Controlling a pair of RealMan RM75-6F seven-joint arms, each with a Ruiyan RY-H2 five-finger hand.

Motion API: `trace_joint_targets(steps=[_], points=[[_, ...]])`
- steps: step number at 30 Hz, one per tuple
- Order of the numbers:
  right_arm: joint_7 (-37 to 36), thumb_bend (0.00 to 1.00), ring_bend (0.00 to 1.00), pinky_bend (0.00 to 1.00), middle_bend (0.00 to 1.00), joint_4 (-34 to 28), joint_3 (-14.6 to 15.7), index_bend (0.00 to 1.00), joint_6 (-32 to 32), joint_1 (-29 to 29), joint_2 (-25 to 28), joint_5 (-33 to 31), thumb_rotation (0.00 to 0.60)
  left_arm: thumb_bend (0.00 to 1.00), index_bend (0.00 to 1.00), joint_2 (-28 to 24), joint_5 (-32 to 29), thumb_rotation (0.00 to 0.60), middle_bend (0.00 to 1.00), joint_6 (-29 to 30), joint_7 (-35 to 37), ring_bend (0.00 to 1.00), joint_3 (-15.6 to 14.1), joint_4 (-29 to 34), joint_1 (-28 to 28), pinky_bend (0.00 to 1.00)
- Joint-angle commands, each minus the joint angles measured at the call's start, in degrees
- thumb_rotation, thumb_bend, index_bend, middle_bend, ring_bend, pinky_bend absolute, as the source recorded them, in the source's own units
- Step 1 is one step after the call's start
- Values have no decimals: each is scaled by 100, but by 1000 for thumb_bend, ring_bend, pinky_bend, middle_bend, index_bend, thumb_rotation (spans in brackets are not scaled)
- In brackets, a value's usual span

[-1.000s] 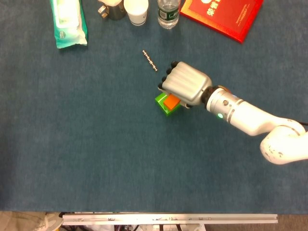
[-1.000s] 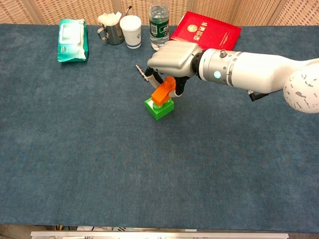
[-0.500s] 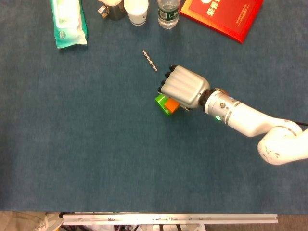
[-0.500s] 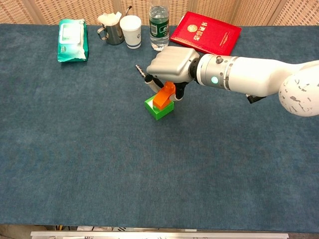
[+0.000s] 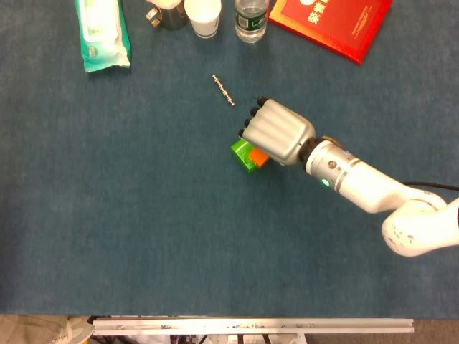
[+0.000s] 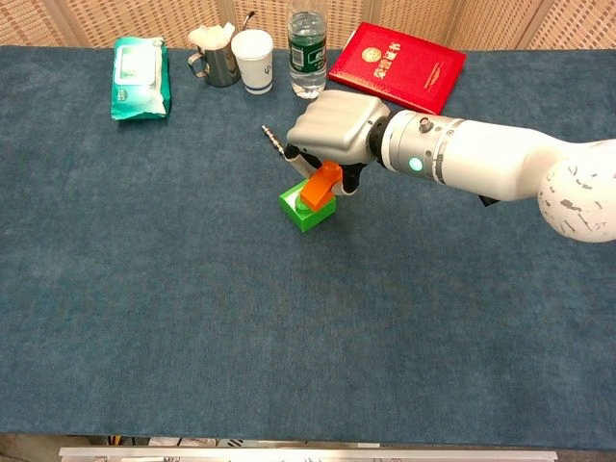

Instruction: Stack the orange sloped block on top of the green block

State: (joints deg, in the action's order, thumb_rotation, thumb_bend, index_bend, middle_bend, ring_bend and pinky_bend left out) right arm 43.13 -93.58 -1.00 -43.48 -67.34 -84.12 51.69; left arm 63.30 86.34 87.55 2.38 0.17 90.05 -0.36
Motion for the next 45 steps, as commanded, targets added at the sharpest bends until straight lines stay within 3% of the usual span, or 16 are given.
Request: trace_joint_targets(steps=[1, 45], points=[[145, 306, 370, 285, 498, -102, 51, 623, -140, -28, -21, -166, 600, 219, 226, 6, 4, 600, 325, -11, 25, 325, -6, -20, 2, 240], [302, 306, 371, 285, 498, -19, 98, 623, -422, -122, -289, -481, 600, 220, 226, 19, -19, 600, 325, -10, 215, 325, -1, -174, -23, 240]])
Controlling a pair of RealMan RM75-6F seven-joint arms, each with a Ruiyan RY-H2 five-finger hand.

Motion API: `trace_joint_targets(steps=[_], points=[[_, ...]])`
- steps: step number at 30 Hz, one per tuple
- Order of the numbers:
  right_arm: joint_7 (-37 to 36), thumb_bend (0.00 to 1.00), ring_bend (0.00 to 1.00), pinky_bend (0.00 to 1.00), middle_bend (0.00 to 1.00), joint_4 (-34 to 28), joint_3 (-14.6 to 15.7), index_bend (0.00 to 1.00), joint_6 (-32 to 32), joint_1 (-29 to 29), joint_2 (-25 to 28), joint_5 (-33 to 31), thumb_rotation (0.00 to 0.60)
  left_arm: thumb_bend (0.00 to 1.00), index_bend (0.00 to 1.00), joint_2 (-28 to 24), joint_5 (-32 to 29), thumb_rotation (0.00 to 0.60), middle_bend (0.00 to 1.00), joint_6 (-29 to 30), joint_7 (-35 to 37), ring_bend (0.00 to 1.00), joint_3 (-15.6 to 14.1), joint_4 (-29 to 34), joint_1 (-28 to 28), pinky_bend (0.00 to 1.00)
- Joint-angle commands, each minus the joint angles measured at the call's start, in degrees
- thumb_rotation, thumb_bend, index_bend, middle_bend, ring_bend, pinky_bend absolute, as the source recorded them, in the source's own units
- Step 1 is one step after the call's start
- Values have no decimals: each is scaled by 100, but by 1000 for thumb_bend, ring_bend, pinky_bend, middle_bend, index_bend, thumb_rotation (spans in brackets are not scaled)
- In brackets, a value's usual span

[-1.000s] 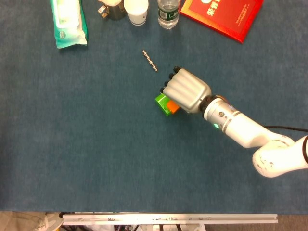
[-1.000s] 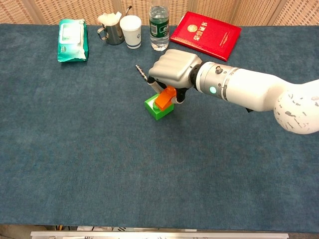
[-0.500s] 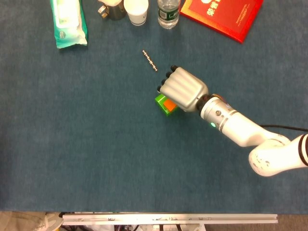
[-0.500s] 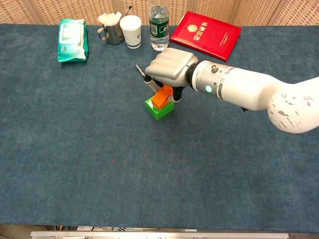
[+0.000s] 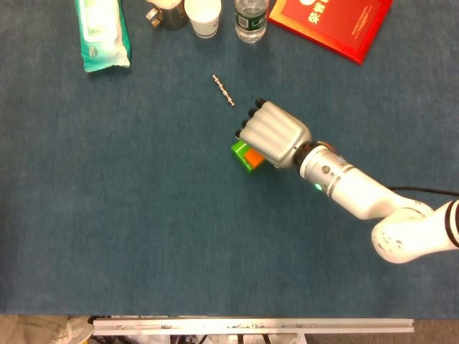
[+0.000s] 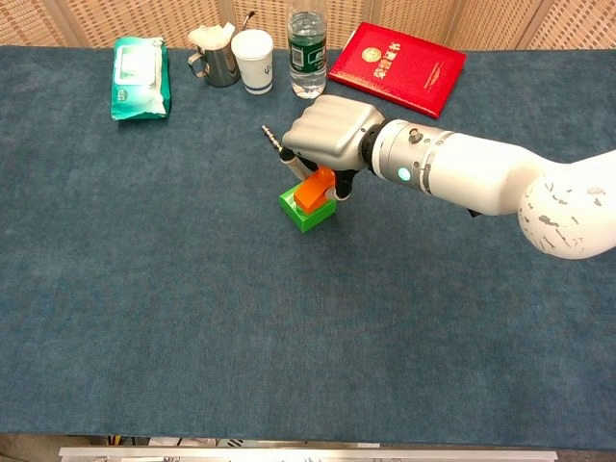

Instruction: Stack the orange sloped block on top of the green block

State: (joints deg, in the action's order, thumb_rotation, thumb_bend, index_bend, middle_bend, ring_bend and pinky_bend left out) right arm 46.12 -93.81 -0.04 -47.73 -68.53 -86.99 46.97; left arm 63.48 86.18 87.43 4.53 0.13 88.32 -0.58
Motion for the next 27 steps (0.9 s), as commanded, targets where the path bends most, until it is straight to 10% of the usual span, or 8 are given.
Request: trace_joint_targets(steps=[1, 27], points=[[7, 306, 371, 285, 498, 5, 6, 623, 12, -9, -1, -18, 600, 220, 227, -1, -2, 600, 325, 5, 2, 325, 3, -2, -2, 240], [108, 306, 371, 285, 498, 68, 162, 623, 105, -82, -90, 9, 600, 220, 226, 18, 3, 600, 324, 12, 17, 325, 0, -27, -15, 239]])
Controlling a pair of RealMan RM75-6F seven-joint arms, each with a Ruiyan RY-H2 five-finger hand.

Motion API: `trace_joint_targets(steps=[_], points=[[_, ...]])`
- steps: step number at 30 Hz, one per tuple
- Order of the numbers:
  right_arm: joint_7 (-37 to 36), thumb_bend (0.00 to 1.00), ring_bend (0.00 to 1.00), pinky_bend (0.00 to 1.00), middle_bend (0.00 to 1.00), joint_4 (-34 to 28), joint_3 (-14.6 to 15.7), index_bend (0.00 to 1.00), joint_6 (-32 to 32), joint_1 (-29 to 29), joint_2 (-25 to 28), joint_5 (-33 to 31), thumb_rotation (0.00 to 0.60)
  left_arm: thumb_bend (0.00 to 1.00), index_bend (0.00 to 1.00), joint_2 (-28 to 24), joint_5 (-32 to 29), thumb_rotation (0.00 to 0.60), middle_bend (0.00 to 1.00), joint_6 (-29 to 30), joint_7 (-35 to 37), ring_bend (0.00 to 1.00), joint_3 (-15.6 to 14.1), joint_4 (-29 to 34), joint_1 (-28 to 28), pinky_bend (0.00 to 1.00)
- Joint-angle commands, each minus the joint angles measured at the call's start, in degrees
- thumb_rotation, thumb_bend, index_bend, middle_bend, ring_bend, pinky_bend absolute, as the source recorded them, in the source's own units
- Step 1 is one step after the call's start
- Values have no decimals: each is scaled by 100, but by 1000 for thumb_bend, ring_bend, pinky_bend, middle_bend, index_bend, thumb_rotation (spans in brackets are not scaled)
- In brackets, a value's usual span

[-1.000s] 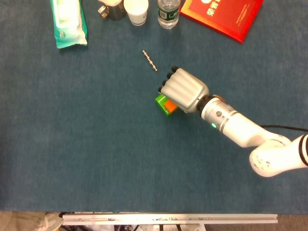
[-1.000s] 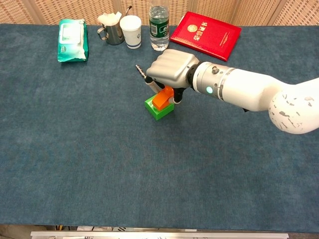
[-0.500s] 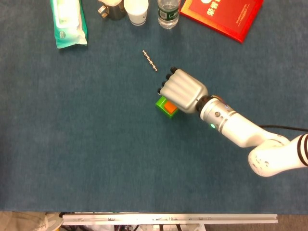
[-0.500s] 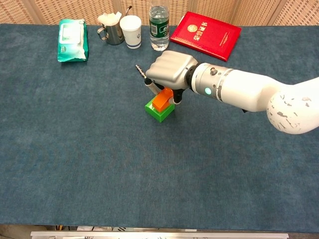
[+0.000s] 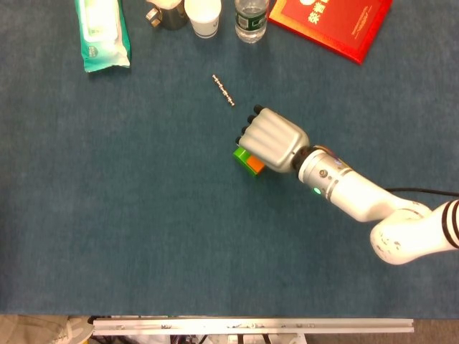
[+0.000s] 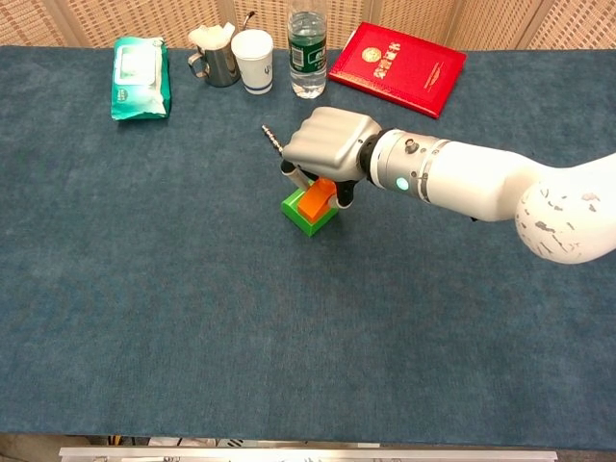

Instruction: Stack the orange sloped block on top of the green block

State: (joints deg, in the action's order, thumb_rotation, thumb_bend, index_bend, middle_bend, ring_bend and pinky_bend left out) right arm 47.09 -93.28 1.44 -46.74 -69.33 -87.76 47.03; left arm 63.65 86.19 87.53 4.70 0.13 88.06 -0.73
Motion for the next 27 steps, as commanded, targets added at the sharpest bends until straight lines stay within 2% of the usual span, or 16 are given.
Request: trace_joint_targets(steps=[1, 18, 21, 25, 27], points=[[16, 306, 370, 285, 498, 29, 26, 623, 13, -4, -26, 5, 600, 220, 226, 2, 1, 600, 324, 0, 0, 325, 0, -3, 0, 239], [-32, 306, 371, 285, 496, 144, 64, 622, 62, 10, -78, 29, 600, 220, 223, 9, -14, 600, 324, 5, 32, 325, -2, -21, -19, 240], [-96, 266, 353, 286, 461, 40, 16, 490, 116, -13, 47, -33, 600, 220, 220, 4, -11, 600, 324, 16, 40, 325, 2, -18, -21, 240], [-81, 112, 229, 274, 324, -153, -12, 182, 96, -54, 249, -125, 600, 220, 218, 2, 14, 600, 324, 7, 24, 325, 2, -2, -6, 240], [-136, 83, 182, 252, 271, -275, -47, 104, 38, -37, 373, -139, 600, 220, 217, 3, 24, 600, 324, 6, 11, 325, 3, 7, 2, 240]])
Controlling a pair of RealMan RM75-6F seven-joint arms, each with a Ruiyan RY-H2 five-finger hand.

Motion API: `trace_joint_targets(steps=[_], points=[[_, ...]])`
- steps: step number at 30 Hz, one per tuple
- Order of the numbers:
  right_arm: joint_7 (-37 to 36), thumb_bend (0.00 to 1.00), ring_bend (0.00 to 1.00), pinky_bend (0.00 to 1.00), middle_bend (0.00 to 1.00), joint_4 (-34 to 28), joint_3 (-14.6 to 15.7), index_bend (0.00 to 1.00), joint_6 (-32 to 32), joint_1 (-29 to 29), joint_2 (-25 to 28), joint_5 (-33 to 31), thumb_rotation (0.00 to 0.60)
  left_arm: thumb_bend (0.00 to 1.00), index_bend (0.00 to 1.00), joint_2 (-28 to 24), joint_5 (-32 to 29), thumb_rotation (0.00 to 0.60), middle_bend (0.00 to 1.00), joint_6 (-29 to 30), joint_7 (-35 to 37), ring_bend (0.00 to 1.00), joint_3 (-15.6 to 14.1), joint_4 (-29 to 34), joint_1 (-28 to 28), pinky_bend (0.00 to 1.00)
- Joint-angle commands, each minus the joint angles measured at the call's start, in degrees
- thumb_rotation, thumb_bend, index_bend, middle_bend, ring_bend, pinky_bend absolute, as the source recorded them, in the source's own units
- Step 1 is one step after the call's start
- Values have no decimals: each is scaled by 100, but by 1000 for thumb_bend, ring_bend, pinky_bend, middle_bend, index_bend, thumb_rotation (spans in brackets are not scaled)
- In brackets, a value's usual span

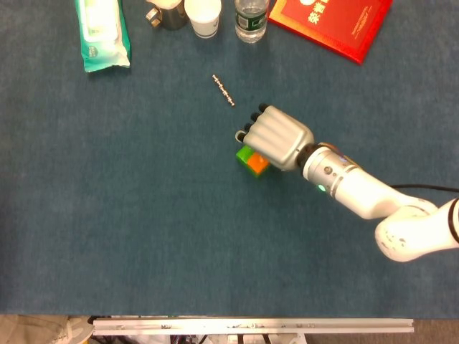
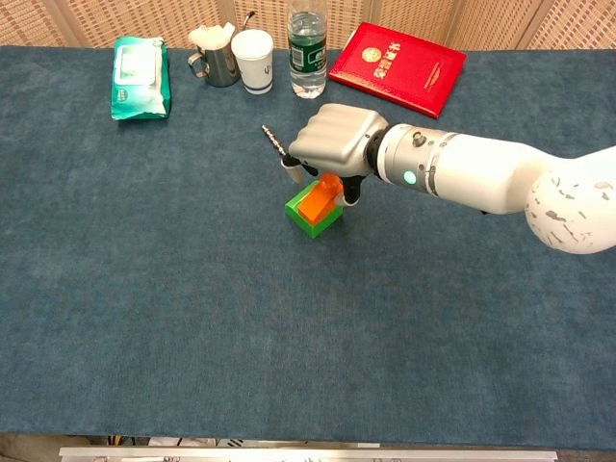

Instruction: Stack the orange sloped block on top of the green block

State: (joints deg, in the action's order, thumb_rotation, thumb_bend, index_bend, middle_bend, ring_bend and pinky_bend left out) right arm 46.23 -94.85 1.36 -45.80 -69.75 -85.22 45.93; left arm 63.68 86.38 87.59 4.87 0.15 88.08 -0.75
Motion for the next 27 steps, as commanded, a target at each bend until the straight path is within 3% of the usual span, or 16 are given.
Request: trace_joint_targets(steps=[1, 4, 10, 19, 27], points=[[-94, 74, 163, 242, 250, -174, -59, 72, -89, 25, 175, -12, 600, 220, 217, -1, 8, 600, 324, 1, -10, 325, 2, 12, 6, 239], [-276, 71, 139, 224, 219, -359, -102, 30, -203, 128, 400, 91, 600, 220, 216, -11, 24, 600, 324, 2, -31, 325, 4, 40, 16, 240], [-762, 81, 142, 222, 242, -761, -78, 39, -792, 649, 1090, 448, 600, 220, 215, -39, 13, 600, 324, 67, -32, 325, 34, 75, 0, 239], [-1544, 241, 337, 422, 423, -717, 276, 383, -2072, 1932, 1882, 1459, 600, 220, 216, -48, 37, 600, 324, 100, -131, 325, 79, 135, 35, 239], [-1974, 248, 390, 471, 475, -715, 659, 497, -2906, 3043, 2458, 1976, 600, 220, 216, -44, 94, 600, 324, 131, -286, 325, 126, 224, 94, 240]])
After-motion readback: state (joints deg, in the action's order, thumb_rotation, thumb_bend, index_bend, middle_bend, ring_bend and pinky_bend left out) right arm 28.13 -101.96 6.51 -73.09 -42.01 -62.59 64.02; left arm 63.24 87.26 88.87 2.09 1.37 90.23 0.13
